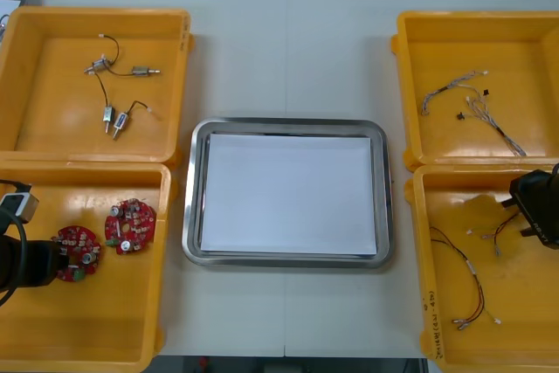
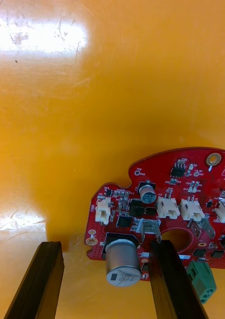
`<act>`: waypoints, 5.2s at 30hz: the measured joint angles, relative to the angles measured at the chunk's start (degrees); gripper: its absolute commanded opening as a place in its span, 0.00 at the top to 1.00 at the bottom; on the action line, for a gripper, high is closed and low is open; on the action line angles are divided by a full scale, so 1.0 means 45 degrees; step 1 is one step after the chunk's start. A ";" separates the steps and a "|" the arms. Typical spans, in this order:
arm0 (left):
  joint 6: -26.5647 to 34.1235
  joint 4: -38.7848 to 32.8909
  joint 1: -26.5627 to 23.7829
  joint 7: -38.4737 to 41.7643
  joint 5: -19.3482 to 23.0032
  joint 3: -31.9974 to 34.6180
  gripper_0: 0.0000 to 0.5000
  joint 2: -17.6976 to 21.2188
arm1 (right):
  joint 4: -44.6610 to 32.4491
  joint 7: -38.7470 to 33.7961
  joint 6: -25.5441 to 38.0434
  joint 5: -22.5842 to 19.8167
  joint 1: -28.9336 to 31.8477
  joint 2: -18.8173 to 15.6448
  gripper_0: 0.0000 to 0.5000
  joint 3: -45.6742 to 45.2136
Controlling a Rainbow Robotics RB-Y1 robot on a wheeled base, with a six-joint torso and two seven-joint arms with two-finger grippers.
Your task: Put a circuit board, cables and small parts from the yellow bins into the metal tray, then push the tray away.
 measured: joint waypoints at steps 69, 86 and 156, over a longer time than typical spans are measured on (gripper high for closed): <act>0.7912 -0.3597 -0.6892 0.0008 0.2303 -0.1651 0.99 -0.0015 | -0.2819 0.0007 0.2121 -0.2059 0.0977 -0.0038 1.00 -0.1173; 0.7375 -0.2713 -0.9719 0.0049 0.0348 -0.6194 1.00 -0.1642 | -0.5431 0.0654 0.3562 -0.4463 0.1273 -0.1598 1.00 -0.2512; 0.9000 -0.0679 -1.0975 0.1221 0.0237 -0.4166 0.00 -0.2370 | -1.1414 1.2700 0.3603 -0.9448 0.1939 -0.6165 1.00 -0.2184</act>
